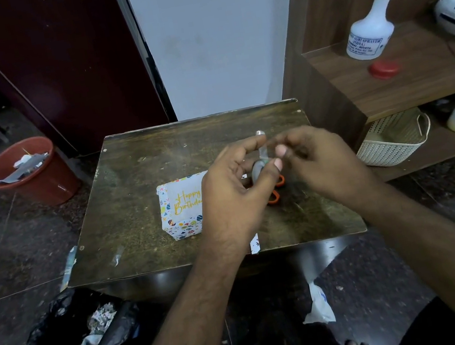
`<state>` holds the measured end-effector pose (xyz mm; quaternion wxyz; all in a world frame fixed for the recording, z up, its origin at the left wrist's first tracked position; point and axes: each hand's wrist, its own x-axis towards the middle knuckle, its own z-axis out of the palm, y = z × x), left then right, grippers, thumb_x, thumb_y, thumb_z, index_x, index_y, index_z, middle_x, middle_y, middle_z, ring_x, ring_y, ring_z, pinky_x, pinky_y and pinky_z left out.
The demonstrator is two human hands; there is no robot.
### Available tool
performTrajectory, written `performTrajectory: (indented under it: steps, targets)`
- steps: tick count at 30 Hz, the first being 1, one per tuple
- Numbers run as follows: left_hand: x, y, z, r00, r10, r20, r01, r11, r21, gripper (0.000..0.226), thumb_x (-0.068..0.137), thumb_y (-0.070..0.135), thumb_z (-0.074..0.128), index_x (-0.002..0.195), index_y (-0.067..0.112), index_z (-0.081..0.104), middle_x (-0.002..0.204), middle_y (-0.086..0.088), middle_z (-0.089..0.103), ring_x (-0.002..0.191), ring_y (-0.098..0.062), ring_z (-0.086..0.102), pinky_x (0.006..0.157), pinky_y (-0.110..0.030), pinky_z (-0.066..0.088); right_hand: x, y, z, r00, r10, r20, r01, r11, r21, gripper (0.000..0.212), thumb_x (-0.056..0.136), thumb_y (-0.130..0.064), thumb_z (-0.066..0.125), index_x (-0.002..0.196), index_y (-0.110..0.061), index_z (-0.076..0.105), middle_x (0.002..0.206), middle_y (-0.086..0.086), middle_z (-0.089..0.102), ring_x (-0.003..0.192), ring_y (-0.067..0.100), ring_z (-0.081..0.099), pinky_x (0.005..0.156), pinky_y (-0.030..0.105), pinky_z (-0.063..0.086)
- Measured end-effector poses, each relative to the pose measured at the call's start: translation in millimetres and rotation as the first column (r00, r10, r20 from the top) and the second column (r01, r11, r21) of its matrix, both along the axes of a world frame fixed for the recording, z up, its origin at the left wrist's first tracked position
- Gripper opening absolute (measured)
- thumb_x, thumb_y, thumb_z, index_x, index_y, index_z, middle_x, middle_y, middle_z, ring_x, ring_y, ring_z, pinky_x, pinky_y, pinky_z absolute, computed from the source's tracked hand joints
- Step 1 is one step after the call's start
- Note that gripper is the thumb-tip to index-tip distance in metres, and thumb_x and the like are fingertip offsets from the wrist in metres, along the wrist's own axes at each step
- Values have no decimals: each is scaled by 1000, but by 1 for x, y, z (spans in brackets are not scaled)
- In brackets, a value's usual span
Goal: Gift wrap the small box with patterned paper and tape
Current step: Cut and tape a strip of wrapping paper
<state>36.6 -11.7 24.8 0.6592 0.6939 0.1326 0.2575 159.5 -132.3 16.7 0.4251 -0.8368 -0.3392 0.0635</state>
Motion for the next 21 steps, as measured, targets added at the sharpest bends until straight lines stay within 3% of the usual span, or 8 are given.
performTrajectory:
  steps: [3, 7, 12, 16, 21]
  targets:
    - [1, 3, -4, 999, 36, -26, -36, 999, 5, 34, 83, 17, 77, 116, 26, 73, 122, 10, 72, 98, -13, 73, 83, -36, 61, -7, 6, -4, 989, 100, 107, -66, 956, -287, 12, 95, -17, 63, 104, -21, 71, 90, -6, 64, 89, 19, 64, 77, 34, 49]
    - [1, 5, -4, 998, 50, -49, -49, 998, 26, 36, 80, 20, 76, 115, 27, 73, 123, 11, 72, 106, -15, 73, 88, -42, 62, -18, 20, -11, 988, 103, 114, -28, 848, -529, 28, 95, -24, 67, 122, -21, 59, 108, 4, 57, 106, 30, 62, 85, 44, 53]
    - [-2, 11, -3, 997, 60, -57, -56, 996, 64, 41, 79, 20, 76, 119, 23, 72, 125, 10, 71, 107, -15, 73, 87, -40, 62, -21, 26, -11, 987, 88, 137, 12, 800, -600, 38, 95, -25, 67, 129, -13, 52, 124, 12, 57, 114, 35, 61, 84, 38, 48]
    - [-5, 14, -1, 994, 75, -76, -66, 992, 104, 43, 79, 21, 75, 122, 20, 73, 123, 11, 71, 105, -12, 72, 89, -42, 62, -27, 28, -1, 980, 123, 155, 6, 763, -647, 24, 93, -28, 65, 110, -12, 65, 108, 12, 67, 98, 34, 67, 79, 38, 55]
    - [-7, 16, 0, 993, 83, -85, -71, 988, 135, 42, 83, 16, 77, 124, 21, 72, 126, 11, 69, 109, -9, 70, 91, -45, 62, -33, 27, 11, 949, 197, 247, 39, 703, -710, 28, 92, -40, 61, 107, -17, 66, 103, 7, 68, 99, 33, 68, 73, 33, 43]
